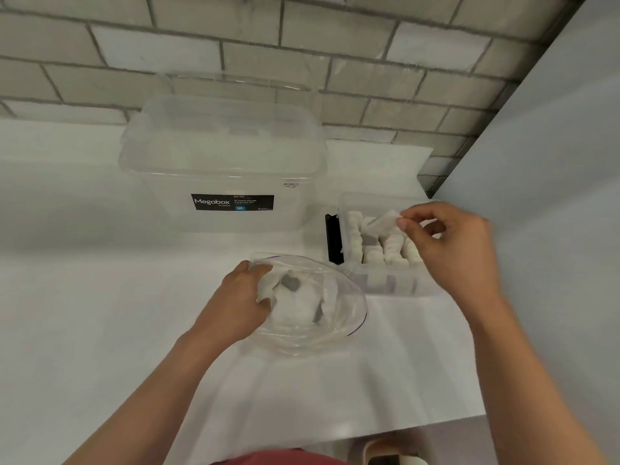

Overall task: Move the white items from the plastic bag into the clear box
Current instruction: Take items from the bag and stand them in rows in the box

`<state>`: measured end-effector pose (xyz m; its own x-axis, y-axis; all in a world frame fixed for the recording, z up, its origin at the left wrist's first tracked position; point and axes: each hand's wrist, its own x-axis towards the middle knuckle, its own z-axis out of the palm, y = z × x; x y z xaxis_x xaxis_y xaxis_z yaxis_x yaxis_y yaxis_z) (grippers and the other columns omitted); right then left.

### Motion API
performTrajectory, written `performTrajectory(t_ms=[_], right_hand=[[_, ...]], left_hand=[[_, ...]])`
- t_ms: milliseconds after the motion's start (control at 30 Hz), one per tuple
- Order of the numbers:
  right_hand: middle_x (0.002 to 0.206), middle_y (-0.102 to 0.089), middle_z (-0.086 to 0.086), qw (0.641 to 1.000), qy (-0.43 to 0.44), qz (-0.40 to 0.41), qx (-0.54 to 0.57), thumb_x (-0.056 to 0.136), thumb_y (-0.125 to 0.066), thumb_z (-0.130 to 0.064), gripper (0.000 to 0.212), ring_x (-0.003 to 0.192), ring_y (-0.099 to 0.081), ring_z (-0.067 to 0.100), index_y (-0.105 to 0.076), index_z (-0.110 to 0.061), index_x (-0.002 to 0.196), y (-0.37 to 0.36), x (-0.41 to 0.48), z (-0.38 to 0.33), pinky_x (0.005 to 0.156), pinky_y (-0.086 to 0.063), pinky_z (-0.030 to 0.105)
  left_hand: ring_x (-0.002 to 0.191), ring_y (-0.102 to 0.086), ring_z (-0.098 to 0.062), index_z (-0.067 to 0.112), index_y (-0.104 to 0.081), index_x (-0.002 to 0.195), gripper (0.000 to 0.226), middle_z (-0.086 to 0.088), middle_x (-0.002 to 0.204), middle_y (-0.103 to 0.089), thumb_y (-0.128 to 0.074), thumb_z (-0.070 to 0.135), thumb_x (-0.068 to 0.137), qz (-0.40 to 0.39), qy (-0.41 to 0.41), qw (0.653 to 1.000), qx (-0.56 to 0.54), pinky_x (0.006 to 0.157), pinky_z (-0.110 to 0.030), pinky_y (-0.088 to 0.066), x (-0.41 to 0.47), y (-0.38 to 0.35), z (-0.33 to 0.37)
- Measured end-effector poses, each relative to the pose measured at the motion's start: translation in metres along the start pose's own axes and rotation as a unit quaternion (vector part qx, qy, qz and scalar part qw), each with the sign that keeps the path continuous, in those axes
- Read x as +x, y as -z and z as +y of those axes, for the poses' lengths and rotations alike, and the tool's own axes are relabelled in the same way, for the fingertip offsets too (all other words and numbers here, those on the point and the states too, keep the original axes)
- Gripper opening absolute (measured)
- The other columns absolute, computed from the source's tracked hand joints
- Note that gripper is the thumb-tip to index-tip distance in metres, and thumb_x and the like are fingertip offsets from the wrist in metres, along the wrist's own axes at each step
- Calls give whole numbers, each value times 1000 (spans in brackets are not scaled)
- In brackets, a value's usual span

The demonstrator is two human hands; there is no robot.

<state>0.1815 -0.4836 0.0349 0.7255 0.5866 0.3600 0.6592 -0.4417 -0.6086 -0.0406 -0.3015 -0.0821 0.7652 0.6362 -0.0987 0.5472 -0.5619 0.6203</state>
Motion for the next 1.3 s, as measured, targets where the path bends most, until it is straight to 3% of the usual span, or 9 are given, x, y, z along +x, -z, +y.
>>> performTrajectory(t_ms=[133, 367, 567, 700, 833, 967, 1100, 1200, 1300], right_hand=[[89, -73, -12, 995, -11, -15, -96, 86, -76, -29, 2, 70, -64, 10, -77, -28, 88, -13, 52, 44, 75, -54, 30], [98, -72, -5, 929, -54, -266, -252, 81, -73, -25, 17, 87, -67, 19, -70, -37, 69, -63, 93, 83, 83, -57, 34], [105, -61, 5, 926, -58, -252, -276, 87, -67, -23, 11, 88, -62, 26, -71, -33, 85, -90, 97, 90, 73, -54, 32], [112, -61, 7, 927, -60, -237, -285, 88, -72, -37, 20, 99, -63, 30, -71, -28, 106, -90, 94, 91, 76, -51, 32], [100, -73, -2, 968, -54, -174, -173, 81, -79, -42, 25, 92, -67, 21, -75, -28, 101, -65, 85, 77, 82, -56, 33], [80, -72, -14, 995, -40, -88, 34, 79, -83, -40, 15, 64, -58, 3, -77, -30, 88, -28, 43, 18, 67, -51, 25], [77, -74, -13, 964, -4, -196, 178, 82, -82, -24, 4, 68, -64, 4, -79, -26, 83, -35, -14, -42, 63, -49, 15], [83, -75, -15, 944, 42, -324, 51, 89, -73, -22, 9, 79, -68, 2, -80, -28, 88, -78, -40, -51, 71, -50, 17], [97, -75, 0, 927, 89, -346, -116, 91, -57, -6, 30, 92, -65, 22, -77, -23, 105, -130, -50, -37, 73, -48, 31]], left_hand=[[84, -52, -15, 34, -54, 130, 49, 4, 114, -52, -64, 21, 84, 0, -2, 1000, 8, 72, -24, -39, 0, -3, 2], [79, -52, -7, 33, -57, 126, 49, 7, 106, -51, -66, 15, 81, 20, 10, 1000, -2, 63, -12, -34, -3, 0, 4], [82, -52, -12, 30, -55, 131, 51, 5, 111, -51, -65, 16, 83, 26, 34, 999, 9, 69, -21, -37, -7, -1, 6], [83, -53, -14, 31, -54, 133, 52, 4, 113, -52, -66, 16, 84, 29, 33, 999, 8, 69, -20, -37, -8, 0, 6], [85, -52, -14, 29, -53, 135, 53, 3, 114, -52, -64, 15, 85, 29, 27, 999, 14, 70, -21, -36, -9, 0, 5], [102, -57, -20, 27, -50, 139, 56, 0, 120, -52, -63, 15, 86, 21, 24, 999, 24, 77, -23, -39, -8, -2, 2], [106, -53, -23, 29, -48, 138, 56, 0, 119, -53, -61, 20, 84, 16, 7, 998, 55, 86, -32, -48, -7, -3, 1], [100, -47, -24, 30, -48, 135, 57, 3, 115, -53, -58, 23, 79, 18, -10, 995, 93, 86, -39, -50, -8, -4, -3], [101, -51, -28, 26, -50, 134, 59, 1, 115, -54, -59, 14, 77, 17, -15, 997, 77, 85, -30, -43, -8, -3, -6]])
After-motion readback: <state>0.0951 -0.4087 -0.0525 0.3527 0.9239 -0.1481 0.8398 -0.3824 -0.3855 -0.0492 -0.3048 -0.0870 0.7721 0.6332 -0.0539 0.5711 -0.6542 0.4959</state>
